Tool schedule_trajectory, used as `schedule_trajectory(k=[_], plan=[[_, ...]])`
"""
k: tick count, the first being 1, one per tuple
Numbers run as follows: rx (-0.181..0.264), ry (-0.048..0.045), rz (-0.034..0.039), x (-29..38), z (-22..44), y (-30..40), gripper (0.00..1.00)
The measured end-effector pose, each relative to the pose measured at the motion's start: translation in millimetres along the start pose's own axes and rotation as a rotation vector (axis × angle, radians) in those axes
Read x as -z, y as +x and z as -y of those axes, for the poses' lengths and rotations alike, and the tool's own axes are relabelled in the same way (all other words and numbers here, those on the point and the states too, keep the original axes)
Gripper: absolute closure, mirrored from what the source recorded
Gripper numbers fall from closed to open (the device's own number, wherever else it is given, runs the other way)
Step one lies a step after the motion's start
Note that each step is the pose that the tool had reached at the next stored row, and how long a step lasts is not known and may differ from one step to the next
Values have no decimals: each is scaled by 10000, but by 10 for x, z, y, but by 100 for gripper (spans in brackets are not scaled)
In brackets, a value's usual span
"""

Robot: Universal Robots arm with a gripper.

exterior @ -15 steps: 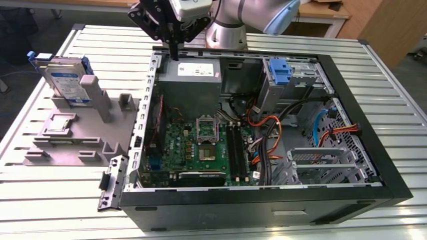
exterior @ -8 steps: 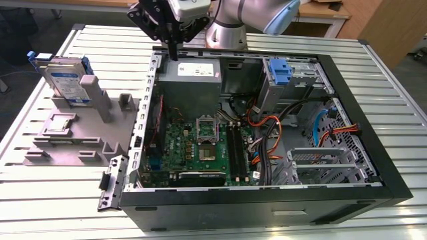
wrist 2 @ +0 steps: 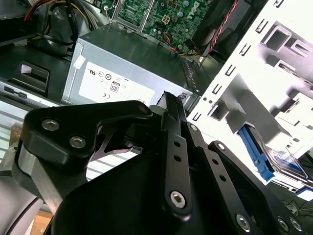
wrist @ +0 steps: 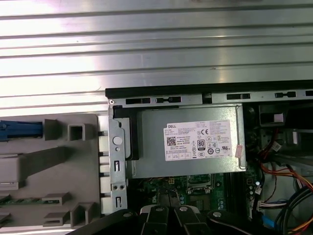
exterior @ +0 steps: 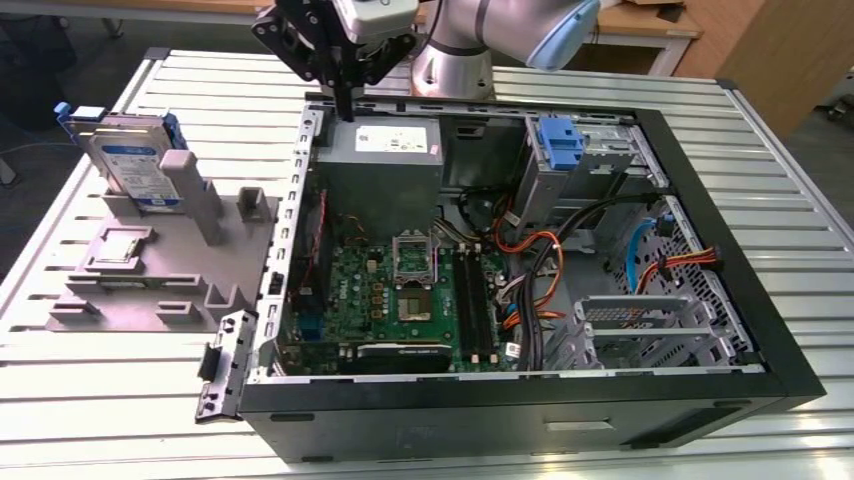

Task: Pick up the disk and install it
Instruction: 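Reach for the disk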

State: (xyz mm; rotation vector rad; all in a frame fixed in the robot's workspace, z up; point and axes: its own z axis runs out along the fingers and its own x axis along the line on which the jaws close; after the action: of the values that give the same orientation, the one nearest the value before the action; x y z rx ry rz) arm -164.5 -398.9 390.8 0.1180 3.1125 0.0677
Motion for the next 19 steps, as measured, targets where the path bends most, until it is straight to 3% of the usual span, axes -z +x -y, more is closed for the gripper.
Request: schedule_trajectory(k=[19], plan=[[0,0,0,-6,4,45,90]])
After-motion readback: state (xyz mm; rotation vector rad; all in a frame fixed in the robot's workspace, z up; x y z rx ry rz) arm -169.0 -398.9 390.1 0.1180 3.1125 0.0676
